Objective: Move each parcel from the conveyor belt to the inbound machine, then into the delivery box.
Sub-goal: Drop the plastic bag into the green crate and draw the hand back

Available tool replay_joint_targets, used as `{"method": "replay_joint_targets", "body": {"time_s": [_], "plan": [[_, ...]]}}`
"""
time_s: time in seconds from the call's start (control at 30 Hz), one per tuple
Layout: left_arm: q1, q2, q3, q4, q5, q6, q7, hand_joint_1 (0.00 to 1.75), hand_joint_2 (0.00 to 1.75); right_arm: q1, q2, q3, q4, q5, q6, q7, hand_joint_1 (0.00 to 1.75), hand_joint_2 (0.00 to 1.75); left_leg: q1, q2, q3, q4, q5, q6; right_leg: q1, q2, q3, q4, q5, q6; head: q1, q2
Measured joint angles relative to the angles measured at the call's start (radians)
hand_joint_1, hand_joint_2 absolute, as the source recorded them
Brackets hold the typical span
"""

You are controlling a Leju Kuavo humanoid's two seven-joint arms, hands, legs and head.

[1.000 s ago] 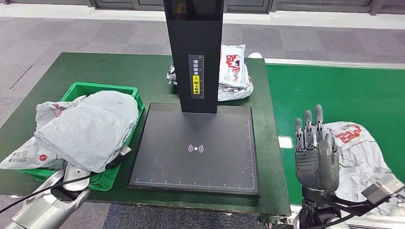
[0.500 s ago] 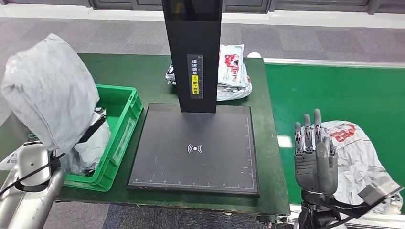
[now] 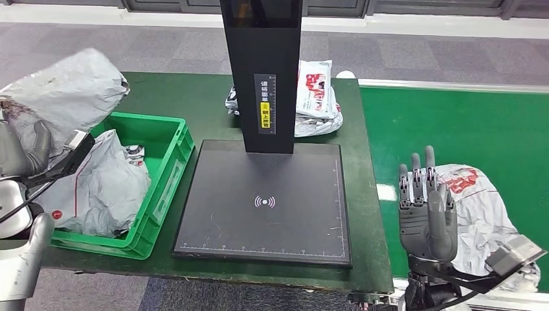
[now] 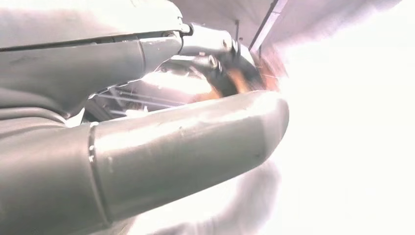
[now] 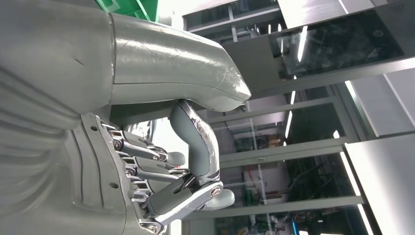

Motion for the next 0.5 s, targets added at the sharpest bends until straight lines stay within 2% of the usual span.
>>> {"method": "replay_joint_targets", "body": {"time_s": [0.17, 0.23, 0.3, 0.33, 0.43, 0.5], "plan": [[-0.002, 0.034, -0.019, 0.012, 0.0, -0.02, 0.014, 0.0, 0.0, -0.004, 0.0, 0.0, 0.0, 0.0, 0.0, 0.0, 0.0, 1.75, 0.0, 0.0, 0.0, 0.0, 0.0, 0.0, 0.0, 0.0, 0.0, 0.0, 0.0, 0.0, 0.0, 0.0], [-0.01, 0.065, -0.059, 0.023, 0.0, -0.112, 0.064, 0.0, 0.0, -0.006, 0.0, 0.0, 0.0, 0.0, 0.001, 0.0, 0.0, 1.75, 0.0, 0.0, 0.0, 0.0, 0.0, 0.0, 0.0, 0.0, -0.001, 0.0, 0.0, 0.0, 0.0, 0.0], [-0.024, 0.109, -0.15, 0.046, 0.0, -0.25, 0.109, 0.0, 0.0, -0.008, 0.0, 0.0, 0.0, 0.002, 0.003, -0.001, 0.0, 1.75, -0.001, -0.001, 0.0, 0.0, 0.0, 0.0, 0.0, -0.001, -0.001, 0.0, 0.0, 0.0, 0.0, 0.0], [-0.029, 0.128, -0.204, 0.059, 0.0, -0.306, 0.106, 0.0, 0.0, -0.009, 0.0, 0.0, 0.001, 0.003, 0.003, -0.003, 0.0, 1.75, -0.001, -0.001, 0.0, 0.0, 0.0, 0.0, -0.001, -0.001, 0.0, 0.0, 0.0, 0.0, 0.0, 0.0], [-0.018, 0.169, -0.33, 0.088, 0.0, -0.379, 0.01, 0.0, 0.0, -0.015, 0.0, 0.0, 0.007, 0.007, 0.005, -0.013, 0.0, 1.75, 0.0, 0.0, 0.0, 0.0, 0.0, 0.0, 0.0, 0.0, 0.0, 0.0, 0.0, 0.0, 0.0, 0.0], [0.006, 0.183, -0.365, 0.094, 0.0, -0.399, -0.119, 0.0, 0.0, -0.015, -0.001, 0.0, 0.012, 0.007, 0.008, -0.021, 0.0, 1.75, 0.0, 0.003, 0.0, 0.0, 0.0, 0.0, 0.0, 0.002, -0.001, 0.0, 0.001, -0.001, 0.0, 0.0]]}}
